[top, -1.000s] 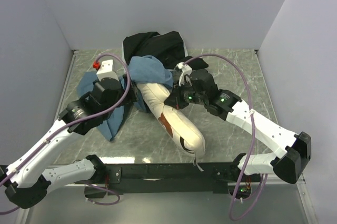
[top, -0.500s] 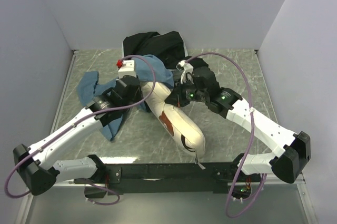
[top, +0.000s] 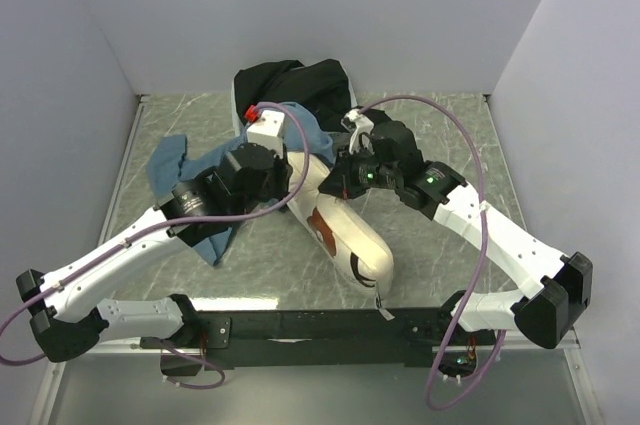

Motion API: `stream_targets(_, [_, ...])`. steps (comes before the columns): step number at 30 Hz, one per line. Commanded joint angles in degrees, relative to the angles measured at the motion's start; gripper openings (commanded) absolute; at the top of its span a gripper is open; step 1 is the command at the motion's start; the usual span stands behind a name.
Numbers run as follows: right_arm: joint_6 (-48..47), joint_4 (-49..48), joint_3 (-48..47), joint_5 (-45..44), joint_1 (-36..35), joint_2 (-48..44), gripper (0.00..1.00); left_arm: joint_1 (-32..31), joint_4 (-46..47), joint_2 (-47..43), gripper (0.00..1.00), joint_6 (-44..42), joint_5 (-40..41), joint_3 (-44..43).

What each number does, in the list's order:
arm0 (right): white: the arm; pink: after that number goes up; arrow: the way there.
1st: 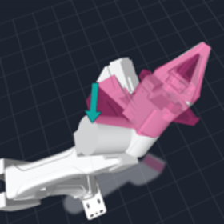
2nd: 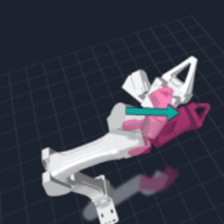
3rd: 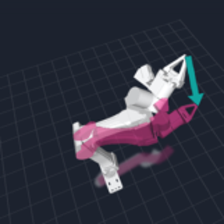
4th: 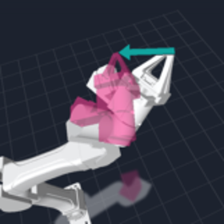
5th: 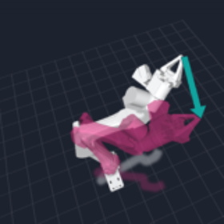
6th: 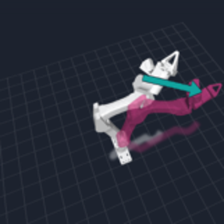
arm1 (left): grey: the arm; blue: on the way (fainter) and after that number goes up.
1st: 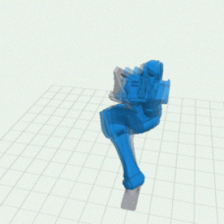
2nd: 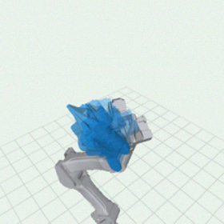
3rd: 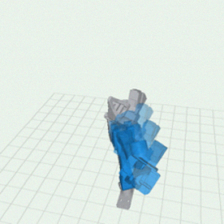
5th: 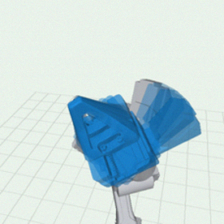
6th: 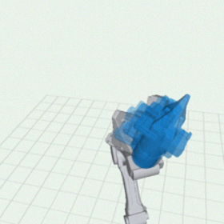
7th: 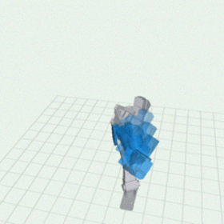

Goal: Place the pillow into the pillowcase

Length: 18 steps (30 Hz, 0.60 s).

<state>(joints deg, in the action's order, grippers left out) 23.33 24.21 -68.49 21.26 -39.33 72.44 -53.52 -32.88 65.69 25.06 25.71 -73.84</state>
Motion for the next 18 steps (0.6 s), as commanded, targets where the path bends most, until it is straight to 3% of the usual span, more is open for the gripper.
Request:
stream_targets(1, [0.2, -3.9, -4.9, 2.5, 1.1, -3.2, 0.0, -0.5, -9.8, -0.8, 0.42, 8.8, 21.2, -1.2])
stream_targets(3, [0.2, -3.8, -4.5, 2.7, 1.3, -3.2, 0.0, -0.4, -10.7, -1.8, 0.62, 10.9, 24.7, 0.1])
stream_targets(6, [0.3, -3.9, -4.1, 3.2, 1.6, -3.4, 0.0, 3.0, -13.5, -2.6, 0.62, 15.7, 26.7, 1.4])
stream_targets(10, [0.1, -3.6, -4.5, 3.6, 1.9, -3.3, 0.0, 7.1, -0.4, -4.9, 0.6, 5.5, 16.7, 7.3])
stream_targets(12, [0.2, -3.6, -4.6, 3.8, 2.0, -3.1, 0.0, 7.5, 3.7, -3.7, 0.65, 4.0, 14.3, 8.7])
stream_targets(18, [0.8, -3.8, -5.8, 5.4, 2.1, -2.0, 0.0, 10.5, 13.9, 2.2, 0.73, -3.2, 13.9, 8.5])
